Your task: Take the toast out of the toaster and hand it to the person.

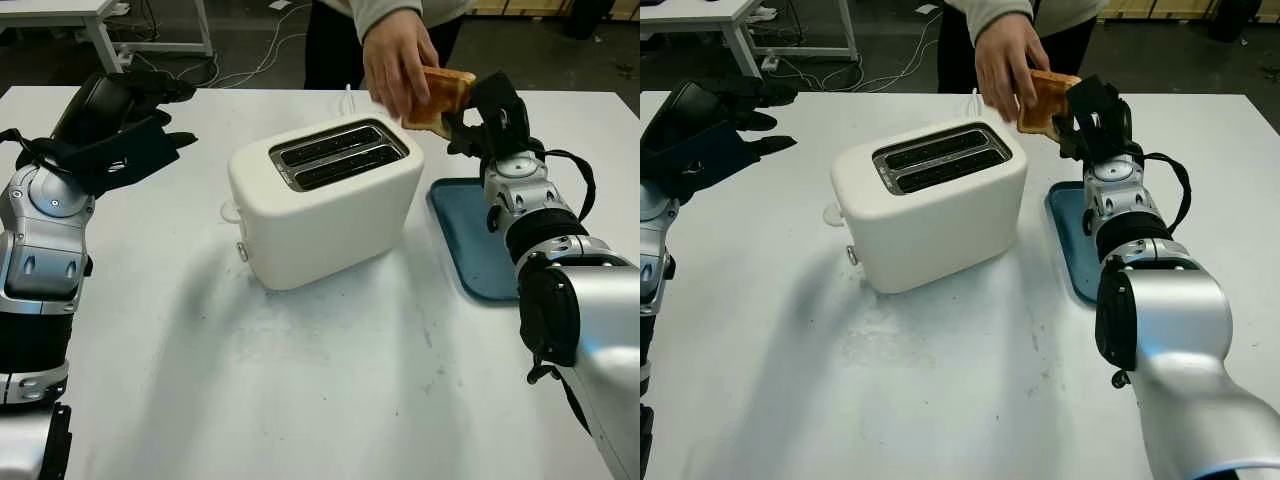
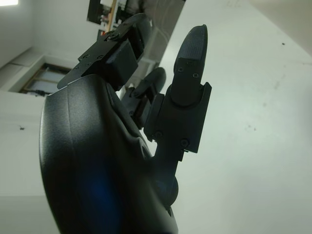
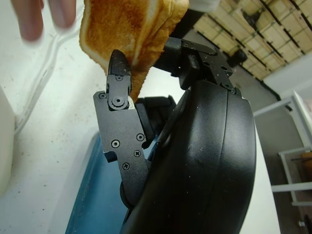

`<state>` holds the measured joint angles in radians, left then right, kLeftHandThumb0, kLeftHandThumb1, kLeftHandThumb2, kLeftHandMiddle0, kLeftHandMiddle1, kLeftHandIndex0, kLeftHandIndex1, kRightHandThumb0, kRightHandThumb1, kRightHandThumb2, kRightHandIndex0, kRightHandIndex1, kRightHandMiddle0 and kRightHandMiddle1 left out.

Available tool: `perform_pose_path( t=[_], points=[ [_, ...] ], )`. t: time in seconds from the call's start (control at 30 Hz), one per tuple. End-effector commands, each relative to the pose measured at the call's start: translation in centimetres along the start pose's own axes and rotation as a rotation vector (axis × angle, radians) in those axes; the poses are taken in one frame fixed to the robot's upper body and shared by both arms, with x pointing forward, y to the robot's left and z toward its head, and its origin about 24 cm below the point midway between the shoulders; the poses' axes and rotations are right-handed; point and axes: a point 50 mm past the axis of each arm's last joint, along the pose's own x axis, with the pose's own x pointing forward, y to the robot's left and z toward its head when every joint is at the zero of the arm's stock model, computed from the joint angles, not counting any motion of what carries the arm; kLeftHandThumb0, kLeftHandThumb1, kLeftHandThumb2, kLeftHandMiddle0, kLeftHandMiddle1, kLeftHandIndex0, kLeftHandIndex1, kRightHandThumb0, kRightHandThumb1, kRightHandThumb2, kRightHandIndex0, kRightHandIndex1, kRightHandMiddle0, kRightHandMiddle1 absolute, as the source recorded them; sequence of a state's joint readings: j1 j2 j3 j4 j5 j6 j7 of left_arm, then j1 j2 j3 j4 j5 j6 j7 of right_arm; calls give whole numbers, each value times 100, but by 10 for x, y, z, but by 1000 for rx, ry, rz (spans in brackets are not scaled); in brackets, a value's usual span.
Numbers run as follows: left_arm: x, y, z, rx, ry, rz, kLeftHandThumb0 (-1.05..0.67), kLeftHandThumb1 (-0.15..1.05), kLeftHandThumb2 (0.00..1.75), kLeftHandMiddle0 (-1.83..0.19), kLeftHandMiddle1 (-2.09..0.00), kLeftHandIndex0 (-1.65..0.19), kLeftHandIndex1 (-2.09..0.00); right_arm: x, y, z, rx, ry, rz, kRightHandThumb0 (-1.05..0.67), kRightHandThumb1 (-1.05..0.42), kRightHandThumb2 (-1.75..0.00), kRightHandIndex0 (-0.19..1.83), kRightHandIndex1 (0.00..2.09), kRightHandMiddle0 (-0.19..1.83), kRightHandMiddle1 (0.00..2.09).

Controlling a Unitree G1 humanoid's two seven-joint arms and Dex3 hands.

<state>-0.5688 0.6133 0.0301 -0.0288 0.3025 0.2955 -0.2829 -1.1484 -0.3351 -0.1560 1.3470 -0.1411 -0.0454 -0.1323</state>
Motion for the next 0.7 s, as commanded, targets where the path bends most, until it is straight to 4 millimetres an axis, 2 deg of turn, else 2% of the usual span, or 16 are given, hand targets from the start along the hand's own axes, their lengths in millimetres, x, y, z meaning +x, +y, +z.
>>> perform_pose_path(
  t=[0.0,0.67],
  points=[
    [-2,1,-2,2,1,2,-46,92,7,-67,-28,-69,0,-1,3,-4,5,10,11,-17,-92,-37,59,175,21,175],
    [-2,1,-2,7,5,0,-47,92,7,-66,-27,-69,0,-1,3,-4,-9,5,18,-18,-92,-38,62,175,28,175]
  ],
)
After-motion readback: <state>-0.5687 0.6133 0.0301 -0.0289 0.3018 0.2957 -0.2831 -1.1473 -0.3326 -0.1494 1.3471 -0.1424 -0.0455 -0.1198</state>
